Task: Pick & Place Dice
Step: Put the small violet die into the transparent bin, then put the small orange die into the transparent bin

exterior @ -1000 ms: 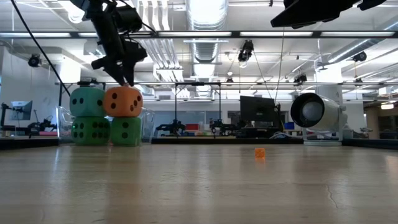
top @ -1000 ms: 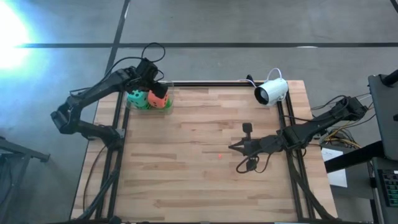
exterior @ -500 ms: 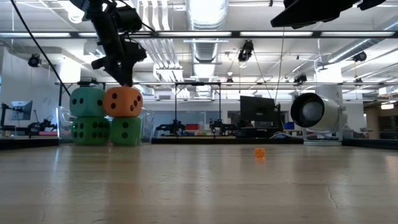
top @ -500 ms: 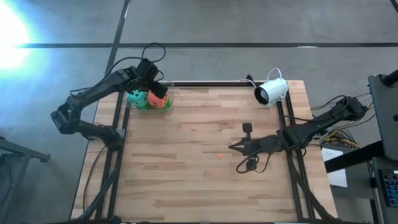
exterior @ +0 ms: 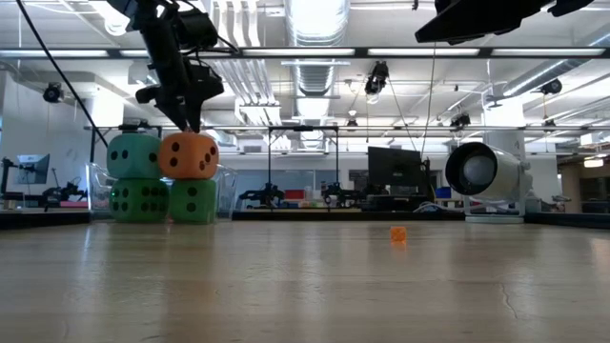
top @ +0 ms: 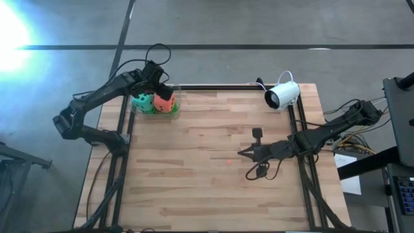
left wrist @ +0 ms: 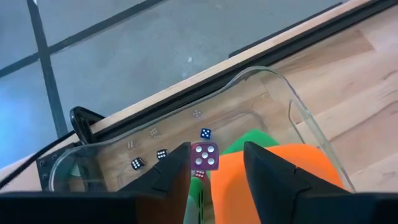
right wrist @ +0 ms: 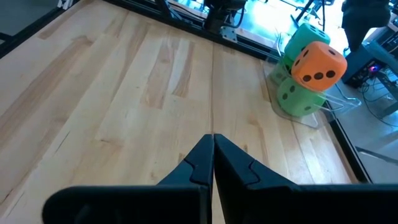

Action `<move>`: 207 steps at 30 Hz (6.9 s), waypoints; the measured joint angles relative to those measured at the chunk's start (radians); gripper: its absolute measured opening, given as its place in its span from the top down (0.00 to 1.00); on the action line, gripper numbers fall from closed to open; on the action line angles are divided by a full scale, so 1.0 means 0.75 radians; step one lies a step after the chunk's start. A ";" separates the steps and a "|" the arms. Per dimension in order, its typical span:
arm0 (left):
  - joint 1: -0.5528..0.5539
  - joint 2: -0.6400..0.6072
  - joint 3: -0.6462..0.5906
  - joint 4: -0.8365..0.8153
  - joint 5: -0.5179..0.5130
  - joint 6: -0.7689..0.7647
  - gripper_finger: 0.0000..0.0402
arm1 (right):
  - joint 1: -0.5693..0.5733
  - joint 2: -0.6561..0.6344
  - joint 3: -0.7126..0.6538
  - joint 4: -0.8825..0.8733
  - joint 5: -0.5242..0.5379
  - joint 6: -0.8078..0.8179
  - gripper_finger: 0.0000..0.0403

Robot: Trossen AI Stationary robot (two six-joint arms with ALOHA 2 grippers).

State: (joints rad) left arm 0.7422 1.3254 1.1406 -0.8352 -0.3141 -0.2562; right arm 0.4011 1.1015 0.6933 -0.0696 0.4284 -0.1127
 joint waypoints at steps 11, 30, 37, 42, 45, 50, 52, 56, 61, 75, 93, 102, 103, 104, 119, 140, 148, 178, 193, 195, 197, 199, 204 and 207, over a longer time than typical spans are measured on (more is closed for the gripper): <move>0.009 0.000 0.000 -0.075 -0.001 -0.040 0.60 | -0.001 0.000 -0.009 0.001 0.000 0.000 0.98; 0.027 0.000 0.000 -0.210 -0.015 0.059 0.60 | 0.000 0.000 -0.021 0.001 0.000 0.001 0.98; 0.027 0.000 0.065 -0.212 -0.015 0.090 0.60 | 0.000 0.000 -0.021 0.002 0.000 -0.002 0.98; 0.009 -0.001 0.159 -0.210 0.001 0.109 0.60 | 0.000 0.000 -0.020 0.006 0.000 0.000 0.98; -0.036 -0.001 0.196 -0.209 0.062 0.145 0.60 | 0.000 0.000 -0.020 0.006 -0.001 0.000 0.98; -0.198 -0.001 0.199 -0.179 0.116 0.224 0.60 | 0.000 0.000 -0.019 0.005 -0.013 0.001 0.98; -0.284 -0.001 0.199 -0.174 0.116 0.239 0.60 | -0.001 -0.001 -0.018 0.003 -0.014 0.002 0.98; -0.470 -0.001 0.198 -0.126 0.116 0.243 0.60 | 0.000 -0.001 -0.018 -0.009 -0.026 0.054 0.98; -0.704 -0.001 0.154 0.071 0.116 0.243 0.60 | -0.001 -0.001 -0.025 -0.045 -0.103 0.108 0.98; -1.027 0.002 -0.078 0.518 0.150 0.230 0.60 | -0.027 0.047 -0.099 -0.143 -0.195 0.338 0.98; -1.027 0.001 -0.089 0.519 0.146 0.192 0.60 | -0.211 0.552 -0.105 0.130 -0.418 0.390 0.98; -1.027 0.001 -0.089 0.518 0.146 0.192 0.60 | -0.249 0.678 -0.091 0.215 -0.482 0.374 0.98; -1.027 0.001 -0.089 0.518 0.146 0.192 0.60 | -0.248 0.691 -0.089 0.223 -0.484 0.381 0.98; -1.027 0.001 -0.089 0.519 0.146 0.192 0.60 | -0.248 0.706 -0.085 0.220 -0.484 0.382 0.98; -1.026 0.001 -0.089 0.520 0.176 0.190 0.60 | -0.314 0.852 0.068 0.221 -0.464 0.254 0.98; -1.029 0.001 -0.089 0.518 0.191 0.188 0.60 | -0.452 0.927 0.072 0.382 -0.289 0.100 0.98; -1.029 0.001 -0.089 0.519 0.191 0.189 0.60 | -0.401 0.828 0.067 0.277 -0.303 0.095 0.98; -1.028 0.421 -0.090 0.845 0.201 0.207 0.60 | -0.119 -0.225 -0.245 0.080 -0.218 0.127 0.98; -1.025 0.715 -0.090 1.251 0.201 0.161 0.60 | -0.119 -0.279 -0.300 0.121 -0.217 0.123 0.98; -1.023 0.750 -0.090 1.261 0.201 0.152 0.60 | -0.119 -0.279 -0.300 0.121 -0.218 0.123 0.98; -1.022 0.779 -0.090 1.263 0.201 0.105 0.60 | -0.119 -0.279 -0.300 0.122 -0.218 0.123 0.98; -1.019 0.807 -0.090 1.282 0.201 0.059 0.60 | -0.119 -0.279 -0.300 0.125 -0.218 0.121 0.98; -1.010 0.874 -0.090 1.296 0.201 0.057 0.60 | -0.119 -0.279 -0.302 0.129 -0.219 0.111 0.98; -0.993 0.900 -0.090 1.312 0.201 0.058 0.60 | -0.119 -0.279 -0.302 0.134 -0.219 0.112 0.98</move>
State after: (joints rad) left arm -0.0027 2.0005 1.0729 0.1488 -0.1634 -0.2124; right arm 0.3122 0.8925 0.4671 0.0306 0.2640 -0.0288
